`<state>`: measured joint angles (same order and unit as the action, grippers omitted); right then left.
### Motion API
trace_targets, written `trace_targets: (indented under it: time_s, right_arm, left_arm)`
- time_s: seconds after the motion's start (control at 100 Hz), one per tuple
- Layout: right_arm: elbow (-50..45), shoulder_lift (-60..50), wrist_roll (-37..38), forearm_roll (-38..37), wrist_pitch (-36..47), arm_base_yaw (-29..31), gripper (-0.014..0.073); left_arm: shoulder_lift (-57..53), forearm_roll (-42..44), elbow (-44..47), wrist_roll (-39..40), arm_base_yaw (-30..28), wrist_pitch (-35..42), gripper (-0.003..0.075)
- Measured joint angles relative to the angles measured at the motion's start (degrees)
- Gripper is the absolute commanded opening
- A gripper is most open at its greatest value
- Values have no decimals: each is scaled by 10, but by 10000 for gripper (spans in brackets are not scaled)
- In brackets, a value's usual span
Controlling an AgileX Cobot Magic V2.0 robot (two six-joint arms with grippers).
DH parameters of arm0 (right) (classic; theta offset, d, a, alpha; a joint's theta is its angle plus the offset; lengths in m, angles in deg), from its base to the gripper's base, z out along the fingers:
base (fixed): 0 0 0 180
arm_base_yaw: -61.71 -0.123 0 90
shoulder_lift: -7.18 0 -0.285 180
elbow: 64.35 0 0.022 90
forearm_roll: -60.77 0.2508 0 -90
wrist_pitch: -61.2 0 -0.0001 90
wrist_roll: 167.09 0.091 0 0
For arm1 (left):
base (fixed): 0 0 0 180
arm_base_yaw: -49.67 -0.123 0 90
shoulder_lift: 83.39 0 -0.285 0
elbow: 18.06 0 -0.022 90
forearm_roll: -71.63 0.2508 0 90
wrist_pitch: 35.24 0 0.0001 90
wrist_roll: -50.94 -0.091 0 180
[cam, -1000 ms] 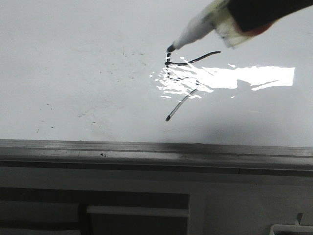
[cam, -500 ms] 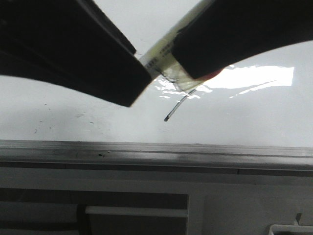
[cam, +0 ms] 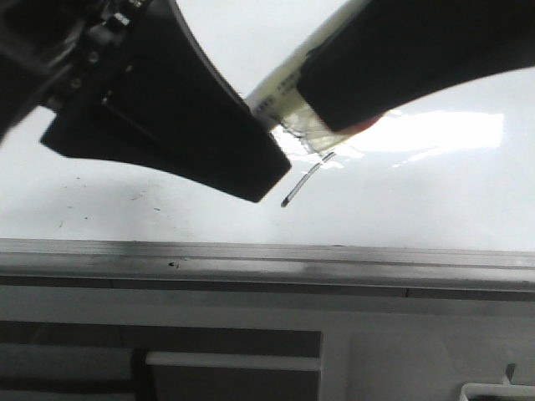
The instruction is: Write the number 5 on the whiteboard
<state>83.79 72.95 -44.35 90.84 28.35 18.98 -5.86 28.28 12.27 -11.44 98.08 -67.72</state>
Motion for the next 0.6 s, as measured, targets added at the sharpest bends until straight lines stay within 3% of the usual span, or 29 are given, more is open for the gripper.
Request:
trace_targets:
  time_s: [0.6]
  right_arm:
    - [0,0,0,5,-4,0,-42]
  left_arm:
    - [-6,11,-1,-7,2,-5,-20]
